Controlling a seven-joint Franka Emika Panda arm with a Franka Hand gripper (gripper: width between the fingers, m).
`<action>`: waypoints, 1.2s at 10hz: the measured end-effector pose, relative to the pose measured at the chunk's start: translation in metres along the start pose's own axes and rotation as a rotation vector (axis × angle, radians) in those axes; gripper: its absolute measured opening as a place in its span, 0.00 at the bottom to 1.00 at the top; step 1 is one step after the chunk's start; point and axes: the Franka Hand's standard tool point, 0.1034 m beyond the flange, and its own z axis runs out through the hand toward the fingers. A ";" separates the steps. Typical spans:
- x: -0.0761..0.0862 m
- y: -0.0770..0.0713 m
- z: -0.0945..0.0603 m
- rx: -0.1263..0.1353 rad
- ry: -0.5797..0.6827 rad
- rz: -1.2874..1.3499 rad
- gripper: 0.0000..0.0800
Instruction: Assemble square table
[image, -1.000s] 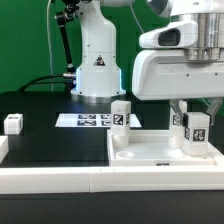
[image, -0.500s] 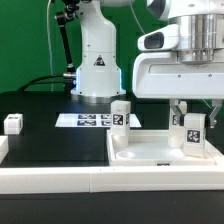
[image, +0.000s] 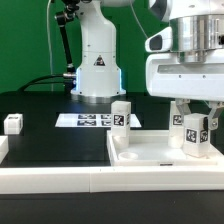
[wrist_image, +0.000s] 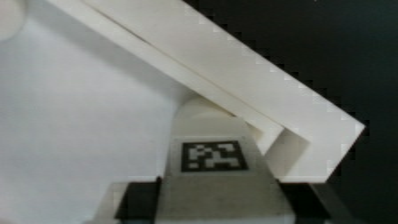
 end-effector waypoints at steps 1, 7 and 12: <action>-0.001 0.000 0.000 0.002 -0.005 0.111 0.36; 0.001 0.000 0.000 0.012 -0.017 0.139 0.56; 0.000 0.000 0.000 0.006 -0.017 -0.336 0.81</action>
Offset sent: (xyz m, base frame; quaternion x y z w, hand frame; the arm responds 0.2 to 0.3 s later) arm 0.0034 -0.0031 -0.0046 0.0160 -0.0098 0.1217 0.9924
